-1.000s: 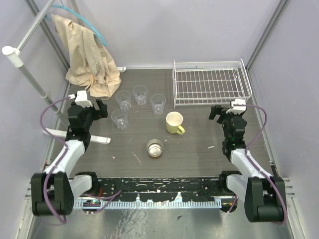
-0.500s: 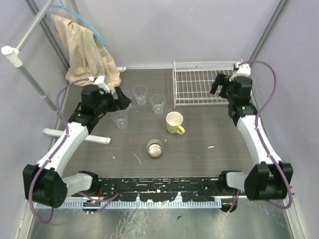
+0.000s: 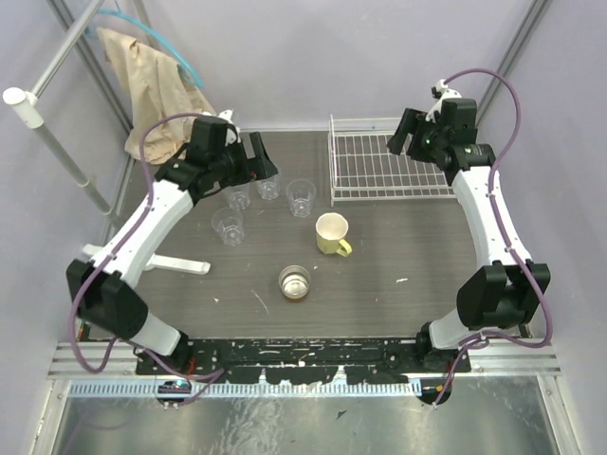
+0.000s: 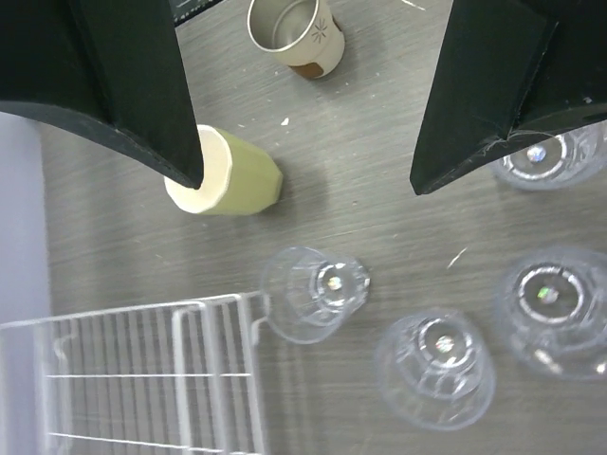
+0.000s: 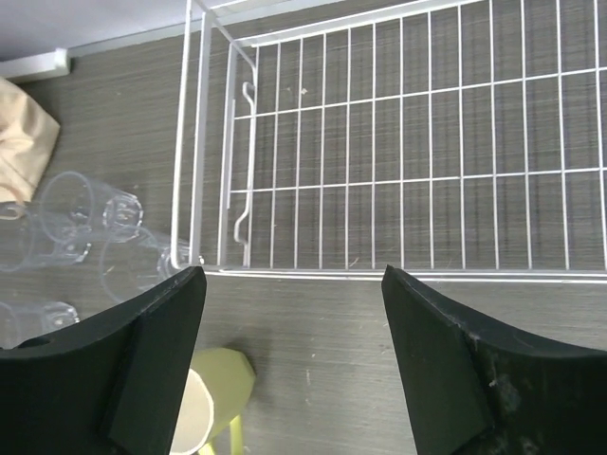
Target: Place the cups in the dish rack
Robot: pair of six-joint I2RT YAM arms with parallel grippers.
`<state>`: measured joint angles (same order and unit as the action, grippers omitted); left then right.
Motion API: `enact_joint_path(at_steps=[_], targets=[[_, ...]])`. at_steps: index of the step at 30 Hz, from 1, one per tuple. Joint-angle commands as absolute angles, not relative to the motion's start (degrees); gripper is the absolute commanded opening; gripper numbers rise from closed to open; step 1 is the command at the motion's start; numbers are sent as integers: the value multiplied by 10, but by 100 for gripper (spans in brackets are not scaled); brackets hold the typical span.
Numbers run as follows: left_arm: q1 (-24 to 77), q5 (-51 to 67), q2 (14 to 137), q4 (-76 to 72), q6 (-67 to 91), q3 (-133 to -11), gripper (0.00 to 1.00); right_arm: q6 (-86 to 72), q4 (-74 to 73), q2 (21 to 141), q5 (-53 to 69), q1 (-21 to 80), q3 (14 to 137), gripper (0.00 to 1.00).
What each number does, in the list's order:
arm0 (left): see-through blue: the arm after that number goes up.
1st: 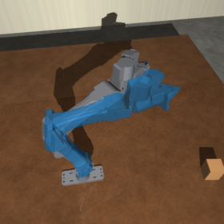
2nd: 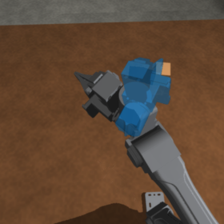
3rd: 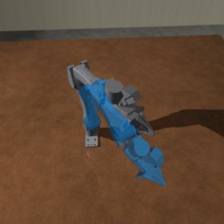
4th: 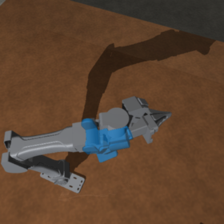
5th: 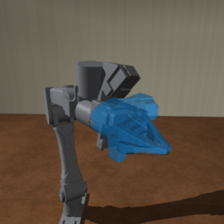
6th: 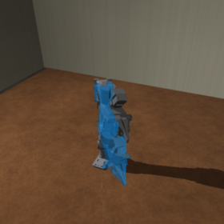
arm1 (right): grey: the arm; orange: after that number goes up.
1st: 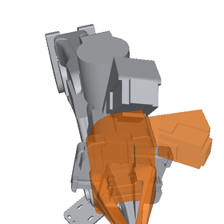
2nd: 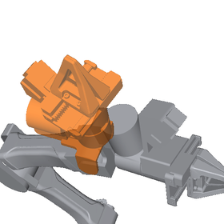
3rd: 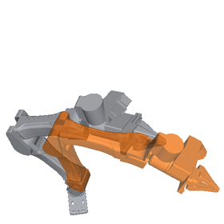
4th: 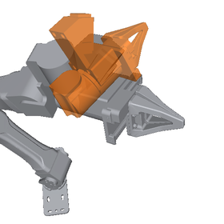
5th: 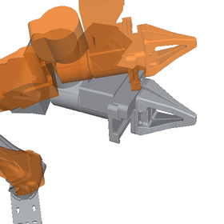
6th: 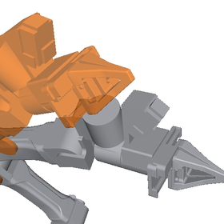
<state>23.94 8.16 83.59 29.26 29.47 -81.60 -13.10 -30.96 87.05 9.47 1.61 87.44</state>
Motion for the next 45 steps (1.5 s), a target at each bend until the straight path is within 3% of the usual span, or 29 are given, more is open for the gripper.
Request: enact_joint_path(at_steps=[1, 14, 36, 45], targets=[[241, 15, 917, 451, 344, -889, 96, -170, -351, 859, 119, 29, 929, 80], [288, -36, 1139, 562, 403, -1097, 67, -191, -384, 857, 120, 36, 949, 78], [320, -81, 1297, 610, 425, -1244, 51, -178, -385, 854, 114, 36, 958, 84], [331, -102, 1325, 615, 424, -1252, 43, -178, -386, 862, 112, 36, 966, 84]])
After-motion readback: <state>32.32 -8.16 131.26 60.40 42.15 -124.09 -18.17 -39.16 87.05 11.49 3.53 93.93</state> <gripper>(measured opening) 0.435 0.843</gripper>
